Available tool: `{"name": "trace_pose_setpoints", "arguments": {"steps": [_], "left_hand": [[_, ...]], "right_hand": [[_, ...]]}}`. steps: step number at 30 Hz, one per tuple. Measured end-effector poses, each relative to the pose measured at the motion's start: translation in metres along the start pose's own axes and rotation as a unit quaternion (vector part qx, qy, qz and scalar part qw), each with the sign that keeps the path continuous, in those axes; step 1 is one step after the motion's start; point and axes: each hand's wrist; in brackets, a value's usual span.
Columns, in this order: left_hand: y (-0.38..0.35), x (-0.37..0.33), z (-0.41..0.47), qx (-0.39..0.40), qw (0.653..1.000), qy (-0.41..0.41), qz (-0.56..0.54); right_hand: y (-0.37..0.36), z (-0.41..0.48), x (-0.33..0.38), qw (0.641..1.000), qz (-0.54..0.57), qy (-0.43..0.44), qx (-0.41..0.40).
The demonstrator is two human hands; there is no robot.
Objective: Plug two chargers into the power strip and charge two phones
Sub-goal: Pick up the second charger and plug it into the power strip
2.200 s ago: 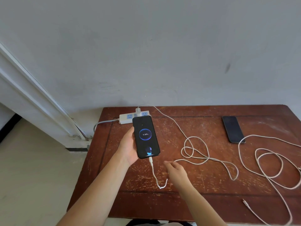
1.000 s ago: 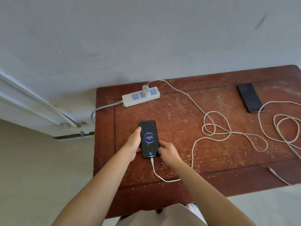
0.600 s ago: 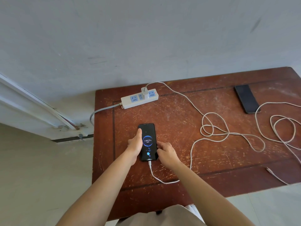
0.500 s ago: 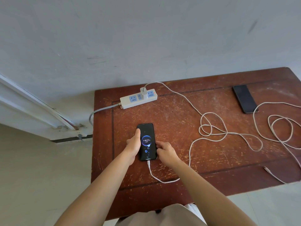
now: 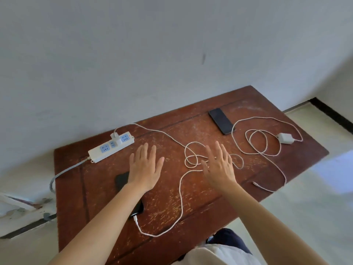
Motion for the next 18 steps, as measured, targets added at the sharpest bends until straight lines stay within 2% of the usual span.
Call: {"name": "trace_pose_setpoints", "arguments": {"steps": [4,9,14,18], "left_hand": [[0.004,-0.071,0.019,-0.017,0.995,-0.097,-0.007],[-0.001,-0.155,0.045,0.01,0.984,-0.175,0.001],[-0.024,-0.223,0.075,0.055,0.981,-0.185,-0.003],[-0.047,-0.276,0.101,0.111,0.981,-0.157,0.006]], "right_hand": [[0.027,-0.022,-0.065,0.996,-0.017,-0.066,-0.058],[0.036,-0.039,-0.141,0.983,0.004,-0.177,-0.05],[0.032,-0.019,-0.218,0.972,0.035,-0.232,0.014],[0.027,0.015,-0.277,0.969,0.079,-0.234,0.013]]}}
Point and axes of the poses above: each hand's wrist, its own z-axis towards the middle knuckle, its own y-axis out of the back of the hand, x = y × z, and after that the axes turned 8 degrees about z, right-handed
